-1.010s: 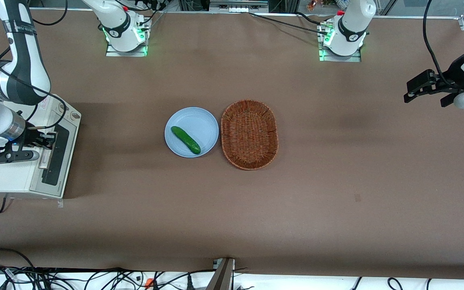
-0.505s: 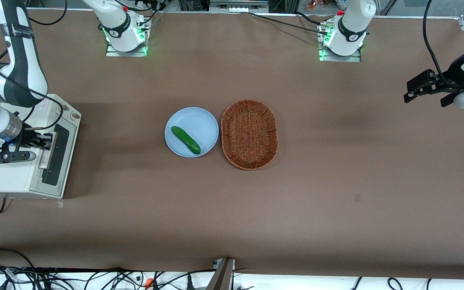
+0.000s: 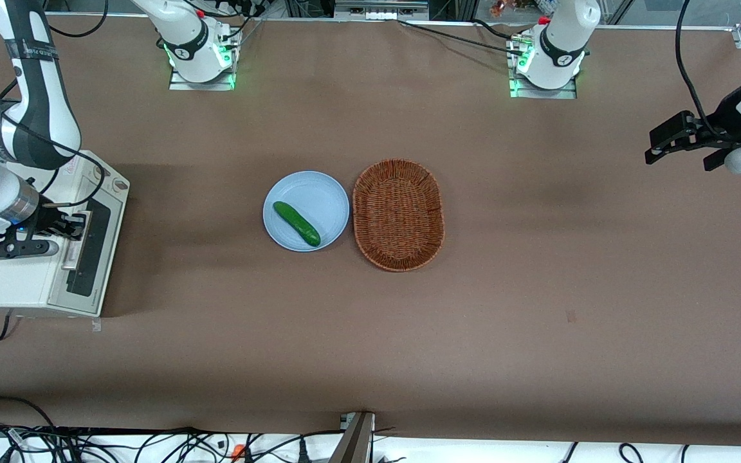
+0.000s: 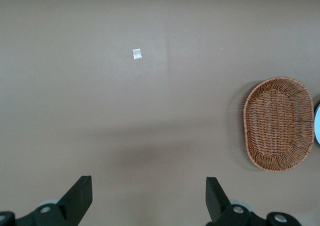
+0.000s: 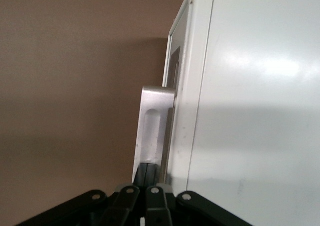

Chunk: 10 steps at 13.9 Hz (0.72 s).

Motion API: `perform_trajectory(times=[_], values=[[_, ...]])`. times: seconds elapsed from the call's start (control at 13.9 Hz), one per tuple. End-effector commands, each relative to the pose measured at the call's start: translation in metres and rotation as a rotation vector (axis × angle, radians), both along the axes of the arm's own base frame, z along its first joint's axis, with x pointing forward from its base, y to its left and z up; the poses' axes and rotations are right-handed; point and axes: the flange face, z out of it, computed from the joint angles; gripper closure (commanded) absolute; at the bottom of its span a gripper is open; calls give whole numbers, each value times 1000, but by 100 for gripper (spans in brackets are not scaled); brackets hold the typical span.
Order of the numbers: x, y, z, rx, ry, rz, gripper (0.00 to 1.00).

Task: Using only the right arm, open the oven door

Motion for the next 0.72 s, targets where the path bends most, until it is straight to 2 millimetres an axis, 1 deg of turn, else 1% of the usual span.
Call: perform_trajectory(times=[0.0, 0.07, 0.14, 0.22, 0.29, 0.36, 0.43, 0.51, 0.58, 0.65], values=[[9, 25, -52, 10, 4, -70, 100], [11, 38, -59, 10, 6, -93, 100], [14, 49, -72, 11, -2, -131, 100], [17, 65, -80, 13, -17, -148, 100], [20, 77, -89, 15, -31, -170, 99], [23, 88, -96, 18, -43, -198, 95], [26, 100, -101, 22, -47, -213, 84], [31, 107, -102, 24, -55, -236, 73], [36, 112, -102, 27, -63, -255, 48], [41, 120, -97, 50, -76, -286, 25]])
